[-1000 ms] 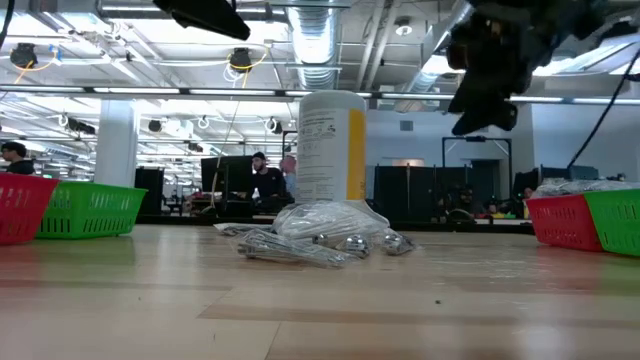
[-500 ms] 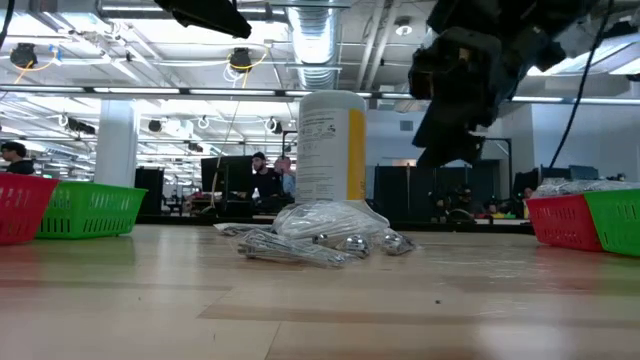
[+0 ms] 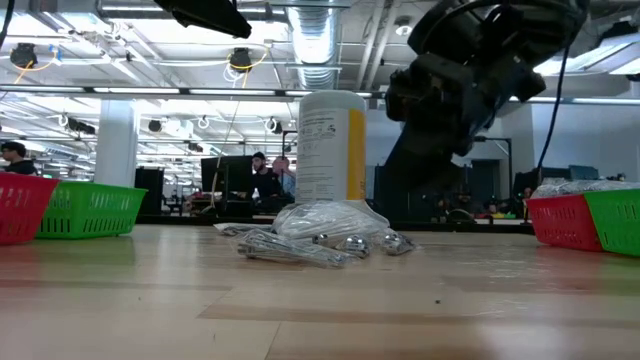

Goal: Pick & Place Travel size toiletries
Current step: Put the cotton pack into the left red bin

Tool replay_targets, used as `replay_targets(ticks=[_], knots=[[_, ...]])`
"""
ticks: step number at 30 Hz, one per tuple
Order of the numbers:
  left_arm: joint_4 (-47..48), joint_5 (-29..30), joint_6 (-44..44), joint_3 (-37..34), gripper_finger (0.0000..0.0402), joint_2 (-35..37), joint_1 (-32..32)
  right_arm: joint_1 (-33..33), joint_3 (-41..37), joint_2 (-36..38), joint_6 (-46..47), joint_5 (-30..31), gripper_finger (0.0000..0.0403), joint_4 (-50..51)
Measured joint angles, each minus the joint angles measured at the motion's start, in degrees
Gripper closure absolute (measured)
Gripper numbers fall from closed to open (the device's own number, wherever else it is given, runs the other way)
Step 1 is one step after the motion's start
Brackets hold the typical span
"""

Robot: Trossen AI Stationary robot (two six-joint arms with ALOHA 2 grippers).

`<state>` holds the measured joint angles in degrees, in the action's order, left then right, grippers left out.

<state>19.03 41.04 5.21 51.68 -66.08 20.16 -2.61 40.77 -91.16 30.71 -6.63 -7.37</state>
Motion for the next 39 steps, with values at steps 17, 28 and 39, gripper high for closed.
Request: replay_targets(ticks=[17,28,39], knots=[[-0.1,0.0,0.0,0.0,0.0344,0.0,0.0,0.0,4.0,-8.7,0.8,0.0,0.0239,-5.4],[-0.2,0.0,0.0,0.0,0.0344,0.0,0.0,0.1,4.0,-8.5,-0.7,0.0,0.0325,-5.2],[-0.2,0.0,0.2,0.0,0.0344,0.0,0.0,0.1,4.0,-8.5,-1.1,0.3,0.0395,-4.6]])
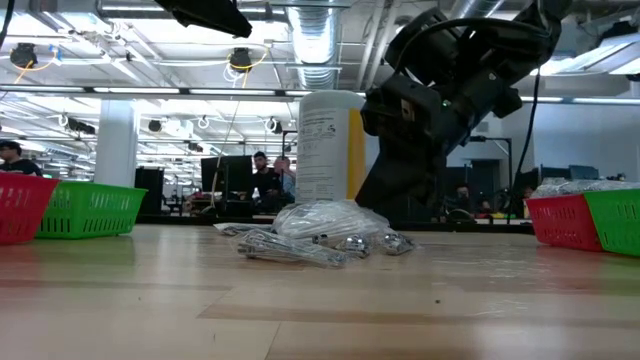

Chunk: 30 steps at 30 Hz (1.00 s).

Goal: Pick & Place Travel size toiletries
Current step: Put the cotton pack into the left red bin

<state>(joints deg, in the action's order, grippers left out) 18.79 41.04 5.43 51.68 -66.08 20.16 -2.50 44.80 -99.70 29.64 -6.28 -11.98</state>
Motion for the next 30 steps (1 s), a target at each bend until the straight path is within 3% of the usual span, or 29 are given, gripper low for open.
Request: replay_targets(ticks=[11,24,30], knots=[[0.0,0.0,0.0,0.0,0.0344,0.0,0.0,0.0,0.2,0.0,-0.7,0.1,0.0402,0.4],[-0.5,0.0,0.0,0.0,0.0344,0.0,0.0,0.0,11.6,1.1,-9.3,0.2,0.0403,17.5],[-0.8,0.0,1.1,0.0,0.0344,0.0,0.0,0.0,14.1,5.2,-12.6,0.3,0.0403,22.1]])
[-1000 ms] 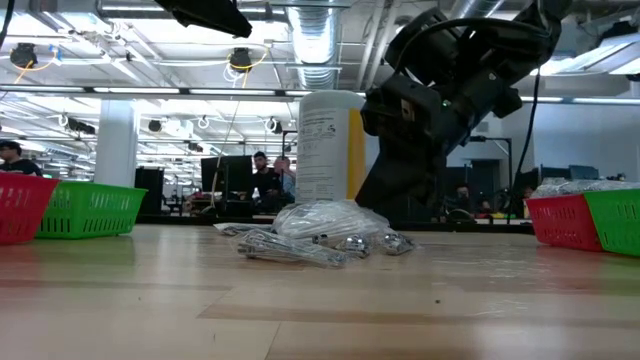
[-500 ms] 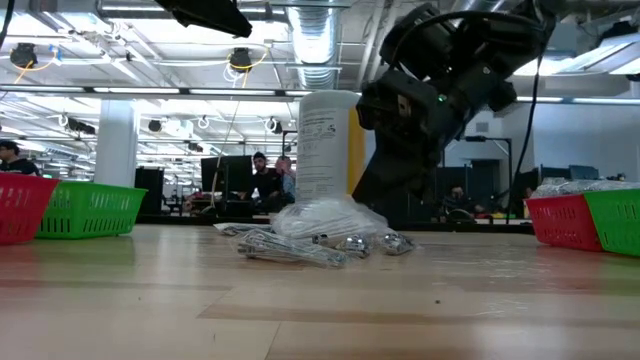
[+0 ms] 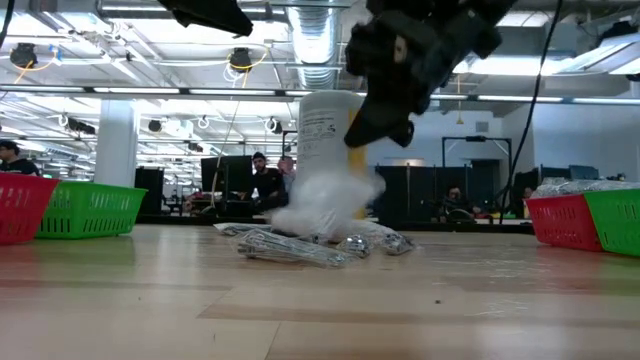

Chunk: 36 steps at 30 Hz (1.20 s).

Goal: Pick & Place Travel size toiletries
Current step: Put the cotton pack into the left red bin

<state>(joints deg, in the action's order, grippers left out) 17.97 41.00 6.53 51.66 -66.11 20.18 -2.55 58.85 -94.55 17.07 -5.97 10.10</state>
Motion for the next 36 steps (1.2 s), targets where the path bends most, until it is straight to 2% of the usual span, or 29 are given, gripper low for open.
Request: replay_targets(ticks=[8,16,23,36], knots=[[-1.2,-1.9,0.4,0.0,0.0344,0.0,0.0,-0.1,0.2,4.6,-1.2,1.1,0.0403,1.9],[-1.6,-1.9,0.2,0.0,0.0344,0.0,0.0,0.4,0.0,-1.9,-1.3,0.6,0.0394,3.6],[-1.8,-1.9,0.2,0.0,0.0344,0.0,0.0,3.6,0.1,-4.1,-1.2,0.5,0.0338,3.3],[-1.8,-1.9,0.2,0.0,0.0344,0.0,0.0,3.8,-2.2,-4.2,-1.9,1.2,0.0229,-0.9]])
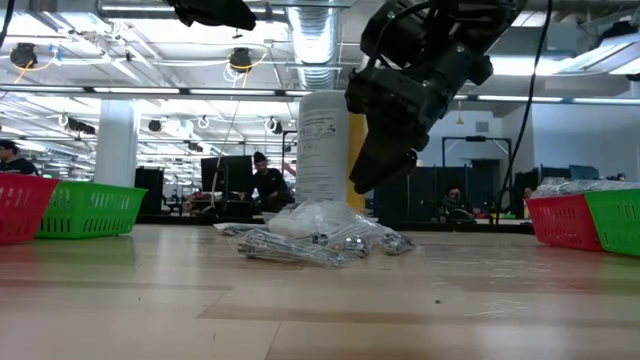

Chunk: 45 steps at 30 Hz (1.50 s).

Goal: Pick & Place Travel size toiletries
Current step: Put the cotton pack into the left red bin

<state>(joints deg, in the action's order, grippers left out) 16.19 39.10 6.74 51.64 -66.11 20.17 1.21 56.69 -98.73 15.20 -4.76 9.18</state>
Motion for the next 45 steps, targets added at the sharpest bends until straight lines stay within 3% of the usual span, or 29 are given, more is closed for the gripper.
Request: replay_targets(ticks=[8,18,38,45], knots=[[0.0,0.0,0.1,0.0,0.0344,0.0,0.0,0.3,-0.3,-3.6,-0.6,0.1,0.0195,-2.4],[0.0,0.0,0.0,0.0,0.0344,0.0,0.0,0.9,0.1,-6.5,-0.3,0.1,0.0205,-6.2],[0.0,0.0,0.0,0.0,0.0344,0.0,0.0,0.3,0.1,-7.9,-2.3,-1.6,0.0393,-7.8],[0.1,0.0,0.0,0.0,0.0344,0.0,0.0,-0.1,0.0,-10.6,-2.2,-3.3,0.0402,-8.7]])
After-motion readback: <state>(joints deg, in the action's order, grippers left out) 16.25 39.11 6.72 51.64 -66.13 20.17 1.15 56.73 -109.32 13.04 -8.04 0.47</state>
